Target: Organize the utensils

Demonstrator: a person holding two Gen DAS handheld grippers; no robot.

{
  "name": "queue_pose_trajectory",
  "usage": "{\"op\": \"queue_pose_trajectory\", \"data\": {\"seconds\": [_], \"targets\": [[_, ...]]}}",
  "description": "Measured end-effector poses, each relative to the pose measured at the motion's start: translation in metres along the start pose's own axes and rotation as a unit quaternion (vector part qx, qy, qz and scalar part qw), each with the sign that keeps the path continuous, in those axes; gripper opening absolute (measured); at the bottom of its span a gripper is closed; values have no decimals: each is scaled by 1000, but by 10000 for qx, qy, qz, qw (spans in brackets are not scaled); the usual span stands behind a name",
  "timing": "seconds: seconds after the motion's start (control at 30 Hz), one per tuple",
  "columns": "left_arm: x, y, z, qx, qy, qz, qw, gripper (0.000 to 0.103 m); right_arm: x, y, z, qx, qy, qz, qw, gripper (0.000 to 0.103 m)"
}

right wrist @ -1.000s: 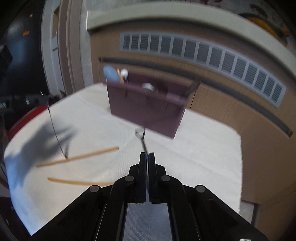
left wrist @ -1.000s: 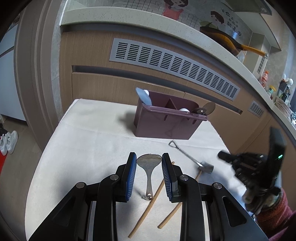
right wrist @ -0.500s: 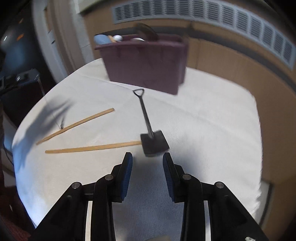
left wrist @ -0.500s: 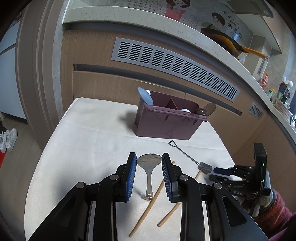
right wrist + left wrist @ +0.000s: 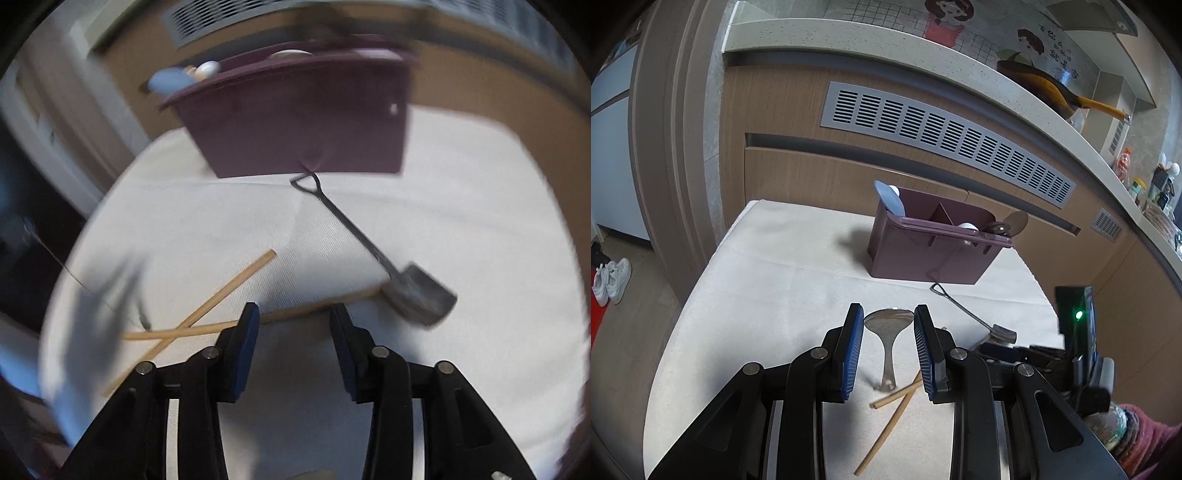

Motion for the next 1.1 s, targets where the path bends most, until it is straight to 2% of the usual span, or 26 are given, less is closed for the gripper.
{"op": "queue_pose_trajectory", "data": {"seconds": [0.1, 0.13, 0.17, 0.2, 0.27, 0.37, 0.4, 0.47, 0.6, 0.67, 0.7, 0.73, 0.8, 0.9, 0.97, 1.1], "targets": [[-1, -1, 1, -57, 6, -17, 10000, 29, -18, -1, 3, -371, -765, 240, 9961, 38], [-1, 0, 2, -85, -10, -12, 10000, 29, -25, -5, -1, -512, -936, 172, 9941, 38], [-2, 1, 2, -105, -21, 0, 9999, 29, -32, -8, -7, -657, -1027, 160, 9924, 39], [-2, 1, 2, -124, -29, 9, 9999, 29, -39, -12, -17, -759, -1023, 178, 9917, 43], [-3, 2, 3, -160, -25, 21, 9999, 29, -47, -19, -33, -718, -809, 222, 9939, 45], [-2, 4, 7, -199, -69, 25, 9998, 29, -45, -25, -47, -27, -11, 298, 9996, 49], [-1, 4, 8, -213, -100, 24, 9997, 29, -39, -25, -45, 332, 274, 314, 9986, 49], [-2, 2, 13, -211, -167, 5, 9996, 29, -25, -21, -45, 756, 642, 250, 9948, 49], [-2, -7, 22, -66, -228, -91, 9997, 29, 11, -8, -33, 304, 1116, -175, 9931, 51], [-1, -11, 27, -43, -279, -130, 9995, 29, 24, -2, -23, -210, 911, -195, 9954, 54], [-1, -12, 29, -35, -294, -141, 9995, 29, 26, 2, -16, -465, 667, -130, 9966, 62], [-1, -14, 30, -41, -304, -150, 9994, 29, 23, 7, -3, -823, 138, 25, 9965, 64], [-1, -13, 30, -78, -302, -150, 9994, 29, 8, 1, 9, -1099, -592, -97, 9921, 62], [-2, -10, 28, -157, -309, -117, 9993, 29, -19, -7, 3, -849, -974, 66, 9916, 63], [-3, -6, 24, -205, -286, -59, 9994, 29, -32, -10, -6, -563, -989, 273, 9931, 71], [-4, -4, 16, -254, -191, -28, 9995, 29, -45, -14, -11, -445, -1240, 507, 9900, 76]]}}
Point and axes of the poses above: each gripper's, at about its wrist camera, not at the fingertips, and y roughly the way its jaws point, z to its left, x to its top, the point moved 8 cm from there along y, roughly the way its jaws point, and after that the axes turned 14 degrees about z, right-handed, at the moved point
